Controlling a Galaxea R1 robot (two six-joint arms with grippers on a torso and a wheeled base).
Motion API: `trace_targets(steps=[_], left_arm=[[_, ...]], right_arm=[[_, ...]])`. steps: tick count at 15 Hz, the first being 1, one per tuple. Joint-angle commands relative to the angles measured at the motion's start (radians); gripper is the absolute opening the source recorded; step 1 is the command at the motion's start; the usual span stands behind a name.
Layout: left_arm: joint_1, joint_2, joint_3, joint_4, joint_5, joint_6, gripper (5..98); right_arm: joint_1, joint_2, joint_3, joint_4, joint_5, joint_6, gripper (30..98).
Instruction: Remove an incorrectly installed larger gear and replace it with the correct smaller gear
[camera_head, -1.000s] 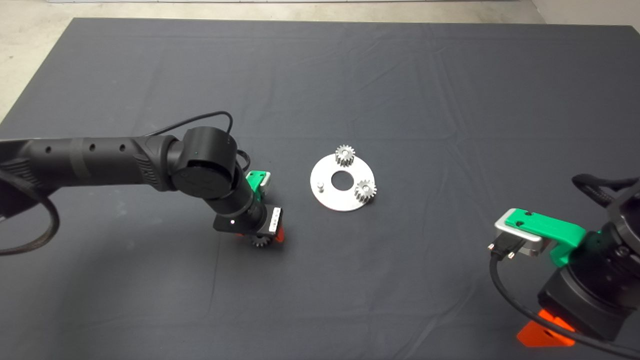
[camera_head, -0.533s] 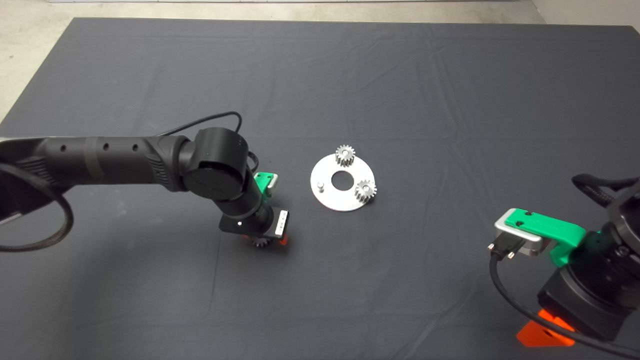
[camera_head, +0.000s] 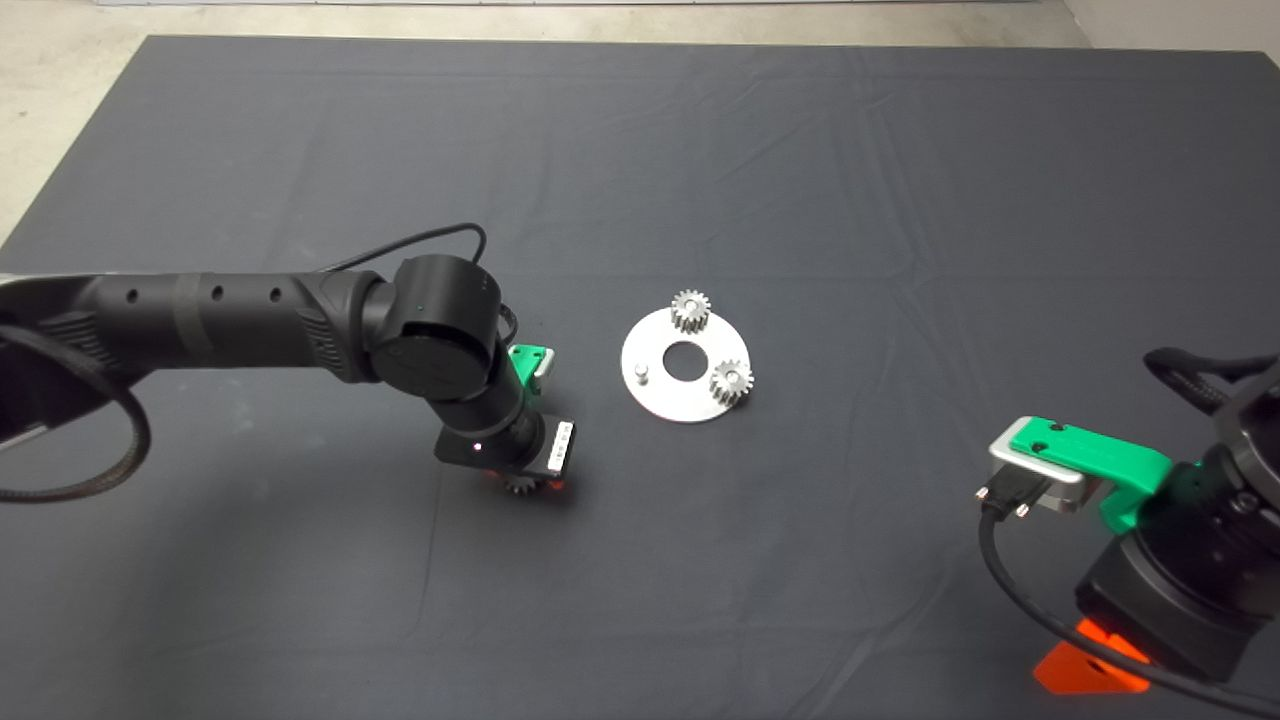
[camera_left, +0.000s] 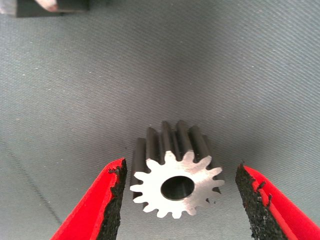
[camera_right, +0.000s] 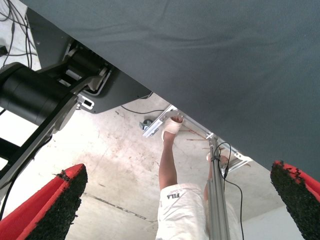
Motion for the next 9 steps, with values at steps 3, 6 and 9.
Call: trace_targets(steps=[3, 6, 9], left_arm=[[-0.01, 0.0, -0.005, 0.009, 0.008, 0.004, 49.9], [0.004, 0.0, -0.006, 0.012, 0.008, 0.005, 45.4], [0.006, 0.0, -0.008, 0.016, 0.008, 0.014, 44.2]], right_arm=[[0.022, -0.002, 0.003, 0.025, -0.087, 0.005, 96.9], [0.022, -0.002, 0.003, 0.025, -0.087, 0.005, 96.9], [0.022, -0.002, 0.003, 0.025, -0.087, 0.004, 96.9]])
